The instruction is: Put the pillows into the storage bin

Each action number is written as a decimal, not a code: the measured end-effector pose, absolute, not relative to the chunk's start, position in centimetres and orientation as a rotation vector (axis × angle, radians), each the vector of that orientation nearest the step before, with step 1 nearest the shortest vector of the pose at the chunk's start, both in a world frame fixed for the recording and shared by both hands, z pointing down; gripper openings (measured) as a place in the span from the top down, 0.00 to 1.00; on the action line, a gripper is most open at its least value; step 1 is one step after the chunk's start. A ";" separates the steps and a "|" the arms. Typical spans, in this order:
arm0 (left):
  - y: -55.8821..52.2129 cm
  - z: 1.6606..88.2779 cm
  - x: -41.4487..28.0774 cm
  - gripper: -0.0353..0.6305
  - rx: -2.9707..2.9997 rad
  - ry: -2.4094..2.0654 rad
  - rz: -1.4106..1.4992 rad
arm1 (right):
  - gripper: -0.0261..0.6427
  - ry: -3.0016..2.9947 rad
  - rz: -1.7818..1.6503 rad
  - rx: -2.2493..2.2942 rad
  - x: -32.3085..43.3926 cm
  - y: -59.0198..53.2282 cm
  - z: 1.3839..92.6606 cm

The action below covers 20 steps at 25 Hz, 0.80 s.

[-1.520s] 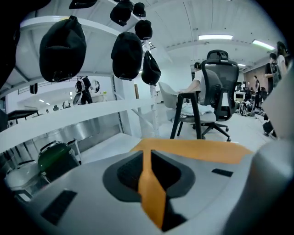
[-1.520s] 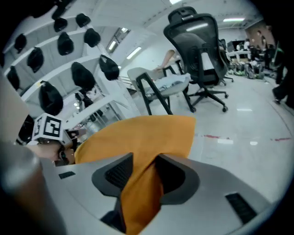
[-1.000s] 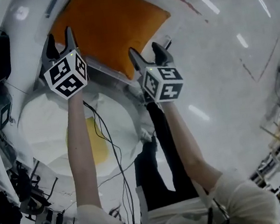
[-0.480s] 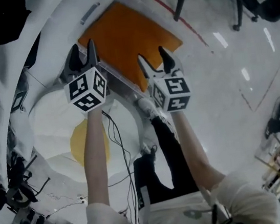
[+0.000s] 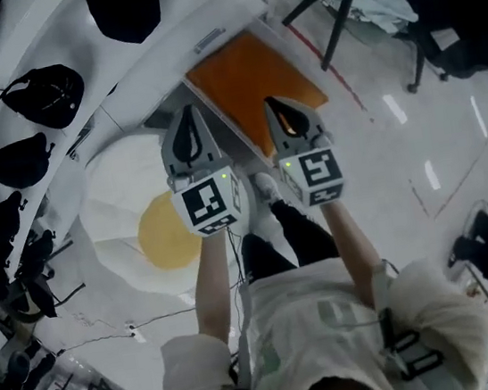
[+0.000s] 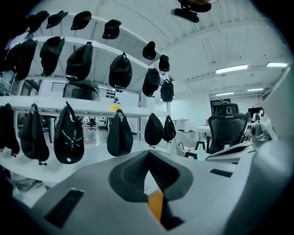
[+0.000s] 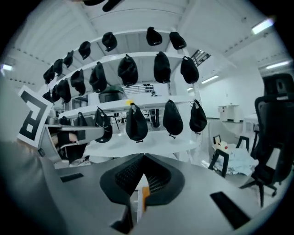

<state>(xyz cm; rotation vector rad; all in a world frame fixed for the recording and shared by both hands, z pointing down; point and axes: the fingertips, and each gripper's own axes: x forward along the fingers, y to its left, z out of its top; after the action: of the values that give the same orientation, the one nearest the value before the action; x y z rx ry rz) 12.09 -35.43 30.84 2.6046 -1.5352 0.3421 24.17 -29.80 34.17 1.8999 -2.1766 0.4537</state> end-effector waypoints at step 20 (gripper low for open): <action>-24.2 24.1 4.0 0.94 2.508 -1.732 0.303 | 0.95 -2.293 0.330 1.596 18.9 -21.7 27.5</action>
<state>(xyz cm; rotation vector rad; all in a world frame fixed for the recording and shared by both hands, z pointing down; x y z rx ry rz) 4.04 -24.19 24.07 2.5077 -1.7319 0.3026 18.90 -21.68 27.51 1.5957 -2.2932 0.3298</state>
